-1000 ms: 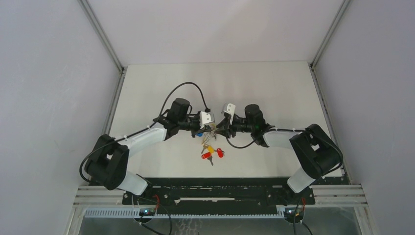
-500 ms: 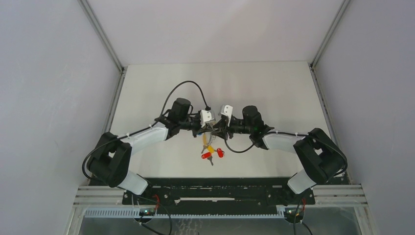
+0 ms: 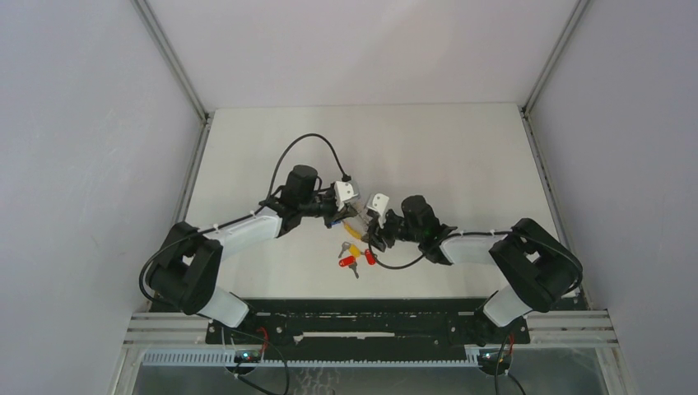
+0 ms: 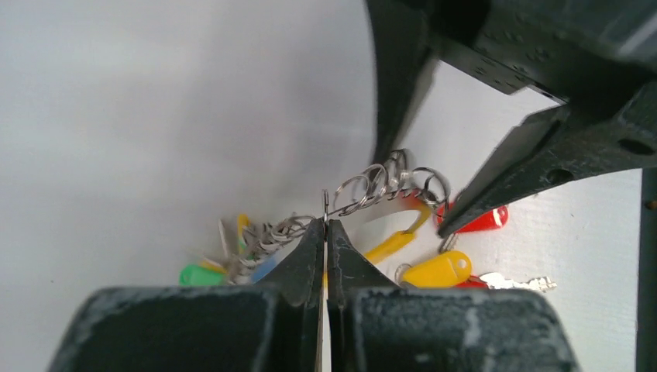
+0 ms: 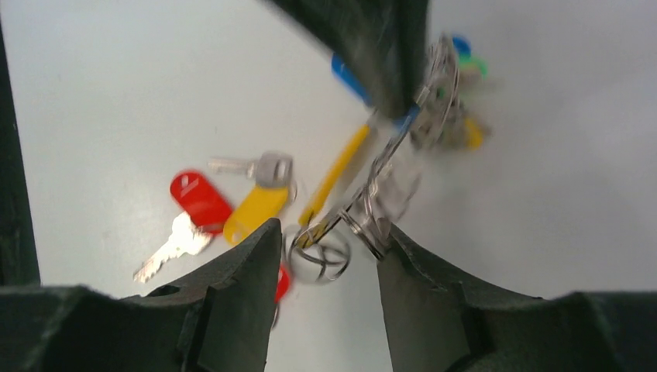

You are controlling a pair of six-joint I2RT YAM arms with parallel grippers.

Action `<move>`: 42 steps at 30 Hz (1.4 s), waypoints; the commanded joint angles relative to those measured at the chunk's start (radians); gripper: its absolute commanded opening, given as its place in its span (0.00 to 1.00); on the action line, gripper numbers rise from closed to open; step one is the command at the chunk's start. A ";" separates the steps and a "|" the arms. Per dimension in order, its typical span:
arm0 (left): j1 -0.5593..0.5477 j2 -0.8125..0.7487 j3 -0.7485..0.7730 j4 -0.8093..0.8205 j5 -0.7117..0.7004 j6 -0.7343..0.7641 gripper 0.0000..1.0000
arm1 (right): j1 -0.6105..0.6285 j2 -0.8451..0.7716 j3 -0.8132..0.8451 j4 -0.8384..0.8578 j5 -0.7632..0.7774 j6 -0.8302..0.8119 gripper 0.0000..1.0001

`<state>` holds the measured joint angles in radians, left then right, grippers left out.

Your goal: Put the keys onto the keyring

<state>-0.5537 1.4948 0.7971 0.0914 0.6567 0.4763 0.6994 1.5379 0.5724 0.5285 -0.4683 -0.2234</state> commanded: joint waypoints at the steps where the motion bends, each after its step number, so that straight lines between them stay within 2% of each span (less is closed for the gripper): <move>1: 0.006 -0.032 -0.014 0.112 -0.007 -0.031 0.00 | 0.014 -0.052 -0.076 0.027 0.088 0.041 0.49; 8: 0.006 -0.021 -0.015 0.087 -0.023 -0.002 0.00 | 0.000 -0.113 -0.078 -0.042 0.015 0.019 0.52; 14: 0.006 -0.020 -0.017 0.083 -0.005 0.010 0.00 | -0.113 -0.201 -0.039 -0.116 -0.147 -0.015 0.51; 18: 0.006 -0.009 -0.002 0.054 0.004 0.026 0.00 | -0.180 -0.222 -0.035 -0.044 -0.218 -0.014 0.46; 24: 0.004 -0.013 0.020 0.006 0.026 0.033 0.00 | -0.219 -0.141 0.040 0.045 -0.286 -0.057 0.36; 29: 0.005 -0.032 0.048 -0.061 0.037 0.049 0.00 | -0.221 -0.051 0.135 0.072 -0.379 -0.084 0.34; 42: 0.005 -0.002 0.164 -0.182 0.035 0.061 0.00 | -0.200 0.008 0.219 -0.091 -0.479 -0.228 0.33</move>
<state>-0.5533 1.4910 0.8734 -0.0498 0.6655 0.5179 0.4854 1.5440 0.7315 0.4961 -0.9009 -0.3695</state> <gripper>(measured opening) 0.008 0.340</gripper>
